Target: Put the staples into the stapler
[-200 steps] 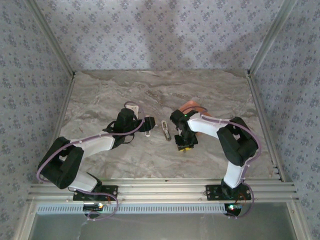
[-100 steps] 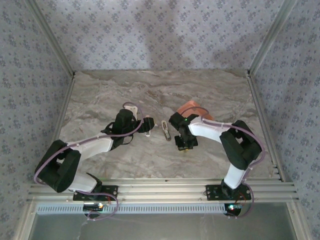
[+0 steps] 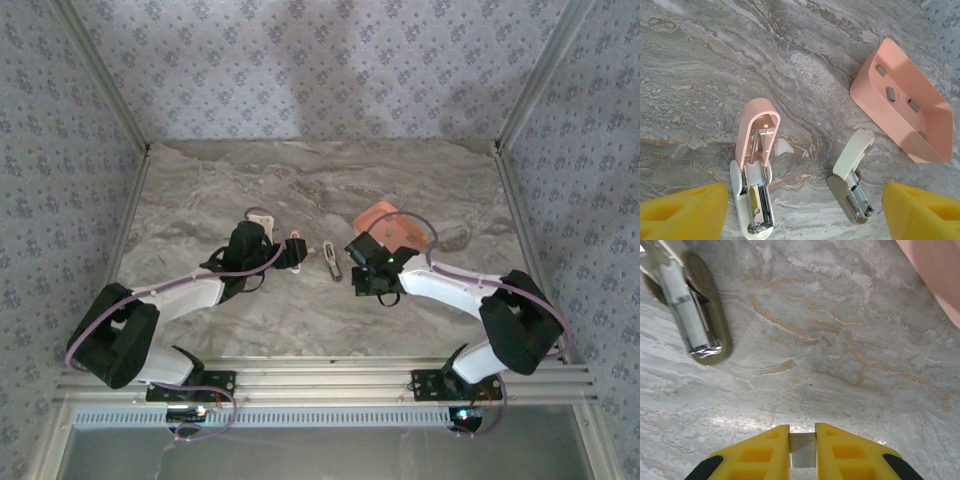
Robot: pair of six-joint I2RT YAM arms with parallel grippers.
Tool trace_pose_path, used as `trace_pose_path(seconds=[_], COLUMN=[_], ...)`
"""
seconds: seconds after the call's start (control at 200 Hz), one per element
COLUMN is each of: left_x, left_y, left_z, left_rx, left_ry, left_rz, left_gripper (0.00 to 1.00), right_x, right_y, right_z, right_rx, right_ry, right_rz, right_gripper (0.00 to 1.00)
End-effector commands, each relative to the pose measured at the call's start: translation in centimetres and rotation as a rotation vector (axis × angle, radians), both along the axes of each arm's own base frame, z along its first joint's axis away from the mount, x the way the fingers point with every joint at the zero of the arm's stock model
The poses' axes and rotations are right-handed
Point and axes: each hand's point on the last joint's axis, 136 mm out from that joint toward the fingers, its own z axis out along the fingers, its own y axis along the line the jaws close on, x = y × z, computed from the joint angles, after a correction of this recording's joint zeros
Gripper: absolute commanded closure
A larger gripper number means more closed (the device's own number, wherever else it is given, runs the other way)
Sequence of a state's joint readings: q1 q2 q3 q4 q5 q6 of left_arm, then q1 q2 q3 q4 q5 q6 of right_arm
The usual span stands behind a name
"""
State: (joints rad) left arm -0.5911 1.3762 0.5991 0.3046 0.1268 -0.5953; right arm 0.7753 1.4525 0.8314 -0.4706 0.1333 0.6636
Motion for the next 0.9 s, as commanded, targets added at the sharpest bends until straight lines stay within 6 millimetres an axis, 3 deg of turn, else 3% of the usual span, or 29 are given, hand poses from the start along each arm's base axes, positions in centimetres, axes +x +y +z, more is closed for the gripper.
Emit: trace_pose_path(seconds=[0.0,0.895], left_x=[-0.5,-0.5], left_y=[0.2,3.2], left_z=[1.3,2.6], left_rx=[0.002,0.036], left_ry=[-0.036,-0.025], left_rz=[-0.012,0.03], left_gripper=[0.19,0.16], right_x=[0.7,1.7], right_y=[0.3,4.0], right_z=[1.4,4.5], right_rx=[0.029,0.111], right_ry=[-0.096,-0.266], right_rz=[-0.036,-0.022], right_gripper=[0.82,0.82])
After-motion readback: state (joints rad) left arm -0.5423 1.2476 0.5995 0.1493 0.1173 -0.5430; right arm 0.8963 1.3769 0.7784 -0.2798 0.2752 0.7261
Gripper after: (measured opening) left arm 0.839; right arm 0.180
